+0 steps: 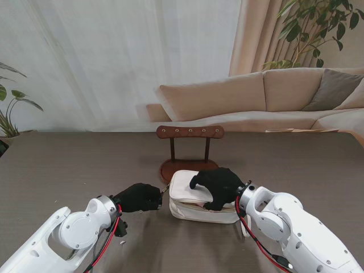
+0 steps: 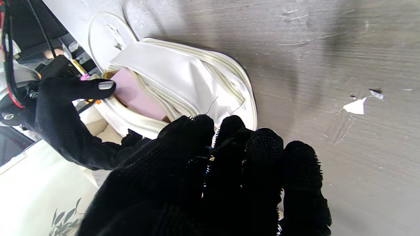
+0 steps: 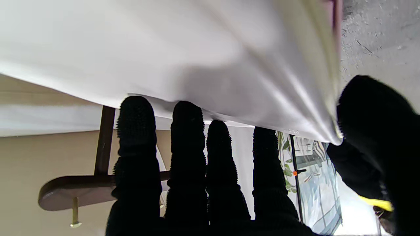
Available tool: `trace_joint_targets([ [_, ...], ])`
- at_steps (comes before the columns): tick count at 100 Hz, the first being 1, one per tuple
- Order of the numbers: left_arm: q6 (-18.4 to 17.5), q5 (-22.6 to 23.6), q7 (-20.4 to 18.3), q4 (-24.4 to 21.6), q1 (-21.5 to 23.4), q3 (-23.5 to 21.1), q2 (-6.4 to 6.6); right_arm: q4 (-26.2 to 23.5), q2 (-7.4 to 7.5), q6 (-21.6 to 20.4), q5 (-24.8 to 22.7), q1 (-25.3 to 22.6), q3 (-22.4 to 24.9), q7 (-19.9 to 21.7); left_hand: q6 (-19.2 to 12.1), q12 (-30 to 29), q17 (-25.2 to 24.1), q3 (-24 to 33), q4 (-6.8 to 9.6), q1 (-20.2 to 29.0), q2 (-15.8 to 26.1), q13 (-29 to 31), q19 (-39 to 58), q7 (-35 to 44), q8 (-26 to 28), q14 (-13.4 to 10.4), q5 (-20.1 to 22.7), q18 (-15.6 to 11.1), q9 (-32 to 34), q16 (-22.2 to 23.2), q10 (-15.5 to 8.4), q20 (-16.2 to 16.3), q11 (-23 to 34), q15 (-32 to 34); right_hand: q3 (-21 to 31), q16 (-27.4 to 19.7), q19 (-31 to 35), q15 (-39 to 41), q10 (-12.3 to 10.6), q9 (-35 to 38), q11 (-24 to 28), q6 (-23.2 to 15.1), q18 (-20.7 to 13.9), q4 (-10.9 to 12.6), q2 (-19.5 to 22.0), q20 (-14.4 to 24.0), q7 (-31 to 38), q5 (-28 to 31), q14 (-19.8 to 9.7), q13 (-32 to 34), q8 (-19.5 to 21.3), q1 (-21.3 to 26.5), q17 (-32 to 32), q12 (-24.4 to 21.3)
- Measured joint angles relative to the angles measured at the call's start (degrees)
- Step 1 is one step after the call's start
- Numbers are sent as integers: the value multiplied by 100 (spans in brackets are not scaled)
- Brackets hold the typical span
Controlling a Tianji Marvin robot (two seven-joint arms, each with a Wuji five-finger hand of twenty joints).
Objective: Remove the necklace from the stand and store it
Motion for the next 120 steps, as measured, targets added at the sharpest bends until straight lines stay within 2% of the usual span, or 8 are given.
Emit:
trace_joint_targets([
  [15, -34, 0, -125, -155, 58, -80, 19, 171, 9, 6, -220, 129, -179, -385, 65, 1, 0, 0, 0, 0, 1, 0, 0, 12, 0, 0, 0, 4, 53, 0, 0, 0, 0, 20, 132, 0, 21, -58, -66, 294, 39, -9, 0, 0, -466, -4, 108, 217, 55, 423, 2, 198, 9, 64],
  [35, -24, 14, -476, -440, 173, -215, 77, 290, 11, 31, -343, 278, -270, -474, 88, 1, 0, 0, 0, 0, 1, 0, 0, 20, 0, 0, 0, 4, 55, 0, -1, 0, 0, 21, 170, -2, 292, -610, -193, 690, 48, -153, -47, -20, -769, -10, 149, 411, 89, 849, -59, 320, 12, 66],
  [53, 28, 146, -803, -859, 410, -359, 159, 356, 7, 31, -111, 384, -301, -343, 120, 1, 0, -3, 0, 0, 2, 0, 0, 20, 0, 0, 0, 5, 61, 0, -1, 0, 0, 21, 170, -2, 459, -995, -225, 1028, -108, -316, -119, -135, -742, -22, 62, 701, 107, 1140, -72, 412, 12, 67],
  [75, 88, 268, -948, -1257, 691, -496, 215, 387, -3, 65, 92, 482, -372, -210, 135, 0, 0, -4, 0, 0, 2, 0, 0, 20, -1, 0, -1, 5, 62, 0, -4, 0, 0, 21, 169, 17, 596, -1146, -229, 1250, -159, -405, -192, -140, -168, -46, 48, 950, 152, 1432, -72, 423, 14, 135],
  [80, 89, 273, -953, -1296, 720, -497, 222, 391, -5, 69, 135, 495, -384, -184, 145, 0, 0, -5, 0, 0, 2, -1, 0, 20, -11, 0, -1, 5, 62, 0, -4, 0, 0, 21, 169, 18, 601, -1181, -229, 1304, -171, -414, -194, -140, -168, -49, 47, 1010, 177, 1487, -72, 463, 14, 146],
  [100, 87, 264, -1001, -1416, 730, -409, 252, 409, -13, 68, 193, 521, -405, -168, 200, -3, 0, -12, 0, 0, 3, -1, 0, 0, -33, 0, -1, 5, 62, 0, -4, 0, 0, 21, 169, 87, 658, -1289, -229, 1396, -182, -463, -264, -140, -168, -70, 31, 1145, 193, 1616, -82, 483, 15, 151],
  [120, 72, 153, -1141, -1455, 554, -178, 299, 410, -20, 26, 242, 519, -375, -104, 229, -4, 37, -14, 0, 0, 3, 0, 0, -3, -35, 0, -2, 6, 62, 0, -4, 0, 0, 23, 169, 96, 674, -1289, -229, 1403, -182, -473, -281, -140, -168, -150, -6, 1193, 194, 1618, -110, 541, 15, 151],
])
